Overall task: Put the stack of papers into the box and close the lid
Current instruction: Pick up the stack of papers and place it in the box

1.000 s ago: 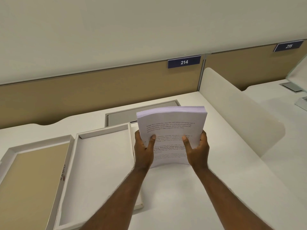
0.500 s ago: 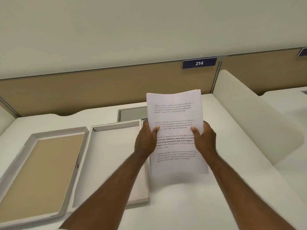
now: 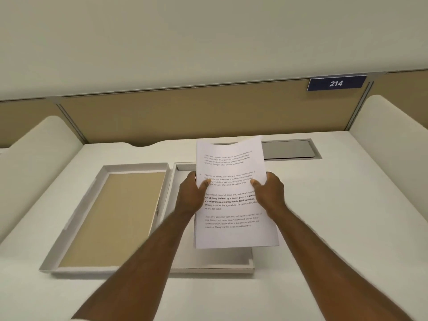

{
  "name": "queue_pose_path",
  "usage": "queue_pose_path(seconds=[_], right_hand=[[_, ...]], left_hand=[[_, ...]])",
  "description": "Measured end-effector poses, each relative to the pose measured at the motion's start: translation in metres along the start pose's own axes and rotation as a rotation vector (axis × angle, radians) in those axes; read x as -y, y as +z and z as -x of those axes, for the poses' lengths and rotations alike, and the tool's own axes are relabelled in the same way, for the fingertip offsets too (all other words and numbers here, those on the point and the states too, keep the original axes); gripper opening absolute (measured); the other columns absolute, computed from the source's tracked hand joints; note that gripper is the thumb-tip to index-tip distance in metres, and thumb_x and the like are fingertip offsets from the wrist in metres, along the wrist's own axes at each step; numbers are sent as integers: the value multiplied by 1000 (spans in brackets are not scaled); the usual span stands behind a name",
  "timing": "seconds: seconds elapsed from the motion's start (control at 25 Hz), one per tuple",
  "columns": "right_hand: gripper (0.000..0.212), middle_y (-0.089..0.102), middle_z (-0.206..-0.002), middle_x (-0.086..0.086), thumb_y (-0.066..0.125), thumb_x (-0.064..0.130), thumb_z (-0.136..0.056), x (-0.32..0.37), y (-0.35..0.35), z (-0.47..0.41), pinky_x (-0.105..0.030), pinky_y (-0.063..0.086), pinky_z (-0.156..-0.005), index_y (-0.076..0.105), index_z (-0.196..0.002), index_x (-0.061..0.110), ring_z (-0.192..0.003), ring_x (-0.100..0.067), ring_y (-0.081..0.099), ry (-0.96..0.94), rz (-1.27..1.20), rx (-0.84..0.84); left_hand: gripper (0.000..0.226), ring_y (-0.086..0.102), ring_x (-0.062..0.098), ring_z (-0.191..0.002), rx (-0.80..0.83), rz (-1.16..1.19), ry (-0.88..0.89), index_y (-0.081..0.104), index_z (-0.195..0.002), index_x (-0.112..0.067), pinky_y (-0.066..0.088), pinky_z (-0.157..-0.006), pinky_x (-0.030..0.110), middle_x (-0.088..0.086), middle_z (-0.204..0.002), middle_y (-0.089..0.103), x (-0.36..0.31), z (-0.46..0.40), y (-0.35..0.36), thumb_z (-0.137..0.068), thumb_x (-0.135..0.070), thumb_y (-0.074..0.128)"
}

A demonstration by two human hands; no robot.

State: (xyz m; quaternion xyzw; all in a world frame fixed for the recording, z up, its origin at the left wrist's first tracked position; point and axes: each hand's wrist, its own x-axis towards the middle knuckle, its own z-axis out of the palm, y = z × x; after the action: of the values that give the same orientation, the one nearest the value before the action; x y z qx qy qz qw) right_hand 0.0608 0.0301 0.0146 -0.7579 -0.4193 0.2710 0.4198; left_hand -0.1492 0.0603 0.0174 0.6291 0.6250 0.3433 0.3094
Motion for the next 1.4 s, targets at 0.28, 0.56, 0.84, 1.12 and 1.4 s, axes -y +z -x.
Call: queue_pose_path(seconds=[0.28, 0.56, 0.84, 1.12, 1.4], right_hand=[[36, 67, -119, -13, 63, 26, -87, 5, 72, 14, -37, 51, -88, 59, -115, 5, -107, -32, 62, 141, 74, 59], [36, 65, -119, -14, 63, 24, -87, 2, 108, 10, -38, 51, -88, 56, -116, 3, -108, -33, 61, 214, 130, 59], [38, 64, -121, -16, 63, 21, -87, -7, 123, 5, -38, 51, -89, 54, -119, 2, -109, -34, 61, 243, 144, 74], [37, 62, -123, -20, 59, 17, -89, -12, 126, 5, -39, 51, -91, 52, -121, -2, -112, -36, 59, 247, 208, 94], [56, 60, -127, -19, 69, 23, -84, -10, 126, 9, -39, 50, -93, 44, -127, -3, -117, -34, 57, 235, 221, 173]], left_hand=[[38, 65, 29, -107, 70, -22, -97, 58, -117, -3, 54, -91, 40, 13, -120, 68, 66, -19, -32, -91, -30, 63], [38, 62, 32, -110, 152, -75, -129, 55, -116, 1, 49, -88, 35, 17, -121, 66, 96, -41, -29, -93, -30, 60], [38, 61, 34, -114, 189, -121, -174, 52, -119, 1, 47, -89, 35, 18, -126, 63, 110, -46, -17, -95, -27, 56], [35, 58, 34, -118, 207, -205, -236, 49, -123, 1, 48, -96, 40, 19, -129, 60, 112, -44, -12, -96, -21, 53], [53, 56, 35, -118, 265, -238, -365, 40, -130, 1, 52, -96, 45, 20, -131, 53, 107, -39, -5, -83, -10, 62]])
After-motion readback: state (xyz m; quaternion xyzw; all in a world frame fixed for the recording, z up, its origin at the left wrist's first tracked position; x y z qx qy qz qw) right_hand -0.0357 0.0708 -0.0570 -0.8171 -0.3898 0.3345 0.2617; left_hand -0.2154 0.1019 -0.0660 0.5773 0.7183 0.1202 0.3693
